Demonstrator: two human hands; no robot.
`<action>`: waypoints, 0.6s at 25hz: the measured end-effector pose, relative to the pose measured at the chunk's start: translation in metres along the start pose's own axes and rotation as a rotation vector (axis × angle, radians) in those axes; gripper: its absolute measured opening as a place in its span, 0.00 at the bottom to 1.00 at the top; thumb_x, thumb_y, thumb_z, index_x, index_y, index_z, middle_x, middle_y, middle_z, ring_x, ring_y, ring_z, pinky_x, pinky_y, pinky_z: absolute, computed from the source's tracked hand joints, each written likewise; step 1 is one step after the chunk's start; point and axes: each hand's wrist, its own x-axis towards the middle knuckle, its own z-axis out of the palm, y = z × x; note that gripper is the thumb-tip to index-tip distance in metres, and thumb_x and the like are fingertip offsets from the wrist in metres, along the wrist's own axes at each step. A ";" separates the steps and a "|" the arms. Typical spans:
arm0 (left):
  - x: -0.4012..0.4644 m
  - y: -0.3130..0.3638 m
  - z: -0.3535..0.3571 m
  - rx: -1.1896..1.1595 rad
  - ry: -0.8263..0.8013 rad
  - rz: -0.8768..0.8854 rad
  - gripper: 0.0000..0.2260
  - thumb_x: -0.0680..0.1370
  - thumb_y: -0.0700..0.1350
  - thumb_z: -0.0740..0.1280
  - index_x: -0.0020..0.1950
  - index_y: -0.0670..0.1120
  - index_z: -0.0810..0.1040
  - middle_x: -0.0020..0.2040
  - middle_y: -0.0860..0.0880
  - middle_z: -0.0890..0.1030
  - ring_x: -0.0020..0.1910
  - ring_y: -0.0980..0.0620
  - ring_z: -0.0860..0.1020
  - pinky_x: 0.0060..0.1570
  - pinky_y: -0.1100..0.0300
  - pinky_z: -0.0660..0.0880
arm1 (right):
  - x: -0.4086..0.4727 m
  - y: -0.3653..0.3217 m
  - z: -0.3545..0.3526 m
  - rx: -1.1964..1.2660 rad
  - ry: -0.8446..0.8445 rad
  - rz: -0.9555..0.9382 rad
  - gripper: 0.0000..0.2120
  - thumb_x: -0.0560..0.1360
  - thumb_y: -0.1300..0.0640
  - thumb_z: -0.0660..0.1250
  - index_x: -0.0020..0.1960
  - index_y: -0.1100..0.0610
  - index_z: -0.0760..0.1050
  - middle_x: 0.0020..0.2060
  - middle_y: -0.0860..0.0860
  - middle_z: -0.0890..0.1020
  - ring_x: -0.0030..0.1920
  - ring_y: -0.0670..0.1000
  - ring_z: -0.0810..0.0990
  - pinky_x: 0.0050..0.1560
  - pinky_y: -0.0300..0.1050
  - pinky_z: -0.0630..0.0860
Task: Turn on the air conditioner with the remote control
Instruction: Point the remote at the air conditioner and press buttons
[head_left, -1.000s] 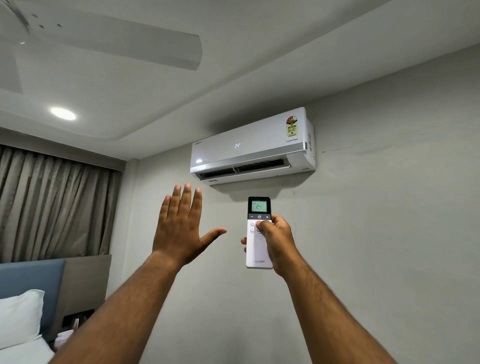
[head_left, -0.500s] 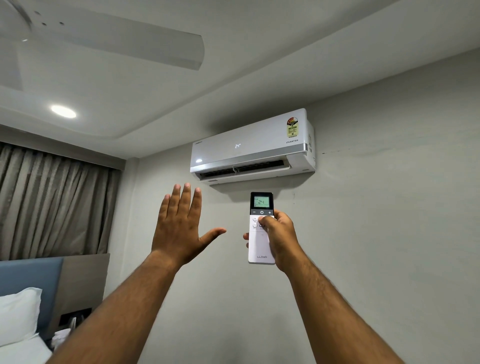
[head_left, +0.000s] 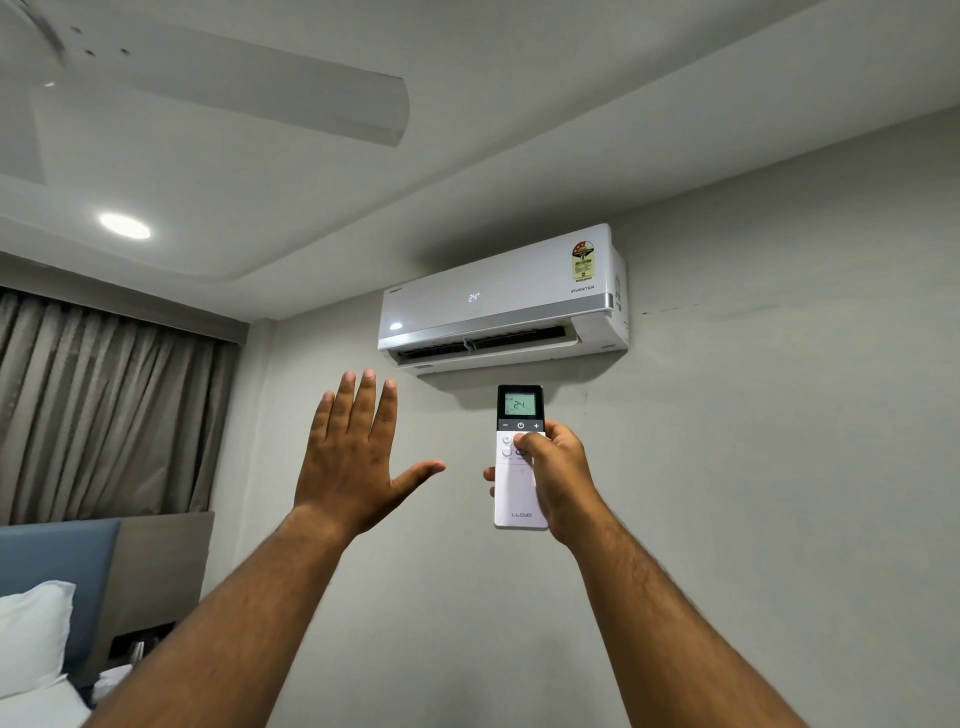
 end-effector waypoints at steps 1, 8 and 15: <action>0.002 -0.001 -0.001 0.000 0.005 0.003 0.48 0.71 0.76 0.42 0.78 0.42 0.46 0.80 0.39 0.50 0.79 0.40 0.46 0.77 0.42 0.47 | 0.000 -0.001 0.000 0.000 -0.002 0.000 0.11 0.76 0.64 0.60 0.57 0.56 0.73 0.47 0.60 0.83 0.34 0.60 0.87 0.33 0.53 0.83; 0.006 -0.004 -0.004 0.009 0.000 -0.001 0.48 0.71 0.76 0.42 0.78 0.42 0.45 0.80 0.40 0.48 0.79 0.40 0.44 0.77 0.43 0.46 | 0.005 -0.006 -0.001 -0.004 -0.002 -0.014 0.10 0.77 0.63 0.60 0.57 0.56 0.73 0.47 0.60 0.84 0.35 0.60 0.87 0.36 0.57 0.84; 0.008 -0.003 -0.006 0.010 0.003 -0.010 0.48 0.70 0.76 0.41 0.79 0.43 0.45 0.80 0.40 0.48 0.79 0.40 0.44 0.77 0.43 0.45 | 0.008 -0.010 0.000 -0.012 -0.004 -0.026 0.10 0.77 0.63 0.61 0.56 0.55 0.74 0.46 0.58 0.84 0.36 0.61 0.87 0.40 0.59 0.83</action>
